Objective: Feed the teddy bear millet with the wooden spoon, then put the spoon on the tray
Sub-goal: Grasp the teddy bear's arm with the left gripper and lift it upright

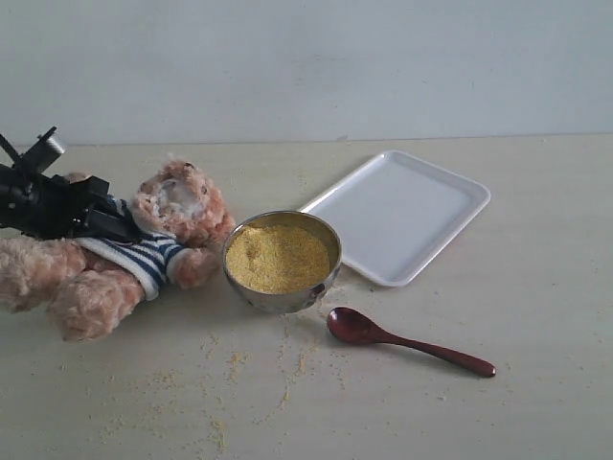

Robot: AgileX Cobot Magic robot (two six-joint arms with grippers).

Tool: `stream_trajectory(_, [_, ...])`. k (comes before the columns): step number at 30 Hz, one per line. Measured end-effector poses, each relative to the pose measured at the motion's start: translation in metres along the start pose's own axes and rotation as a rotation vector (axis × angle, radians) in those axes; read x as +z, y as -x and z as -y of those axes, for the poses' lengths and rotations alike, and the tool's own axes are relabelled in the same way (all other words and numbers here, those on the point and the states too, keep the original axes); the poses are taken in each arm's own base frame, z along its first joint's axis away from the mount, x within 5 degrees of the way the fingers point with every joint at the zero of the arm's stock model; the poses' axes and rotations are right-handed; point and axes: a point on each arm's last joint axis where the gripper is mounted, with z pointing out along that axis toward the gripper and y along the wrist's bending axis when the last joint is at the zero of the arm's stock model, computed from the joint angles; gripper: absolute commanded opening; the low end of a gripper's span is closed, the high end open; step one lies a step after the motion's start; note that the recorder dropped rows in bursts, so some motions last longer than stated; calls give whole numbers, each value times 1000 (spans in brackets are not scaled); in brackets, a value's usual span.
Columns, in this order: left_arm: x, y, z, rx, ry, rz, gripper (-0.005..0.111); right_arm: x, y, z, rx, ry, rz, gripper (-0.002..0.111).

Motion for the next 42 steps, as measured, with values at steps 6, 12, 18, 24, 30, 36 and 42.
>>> stream_trajectory(6, [1,-2,2,-19,-31,-16,5,0,0,0,0,0,0,0])
stream_trajectory(12, [0,3,3,-71,-65,36,5,0,0,0,0,0,0,0])
stream_trajectory(18, [-6,4,1,-106,-102,54,5,0,0,0,0,0,0,0])
stream_trajectory(24, [-8,2,3,-125,-132,56,5,0,0,0,0,0,0,0])
stream_trajectory(30, [-25,-6,15,-138,-170,133,5,0,0,0,0,0,0,0])
stream_trajectory(36, [-40,-30,24,-159,-188,174,5,0,0,0,0,0,0,0])
stream_trajectory(42, [-47,-62,36,-200,-236,265,5,0,0,0,0,0,0,0])
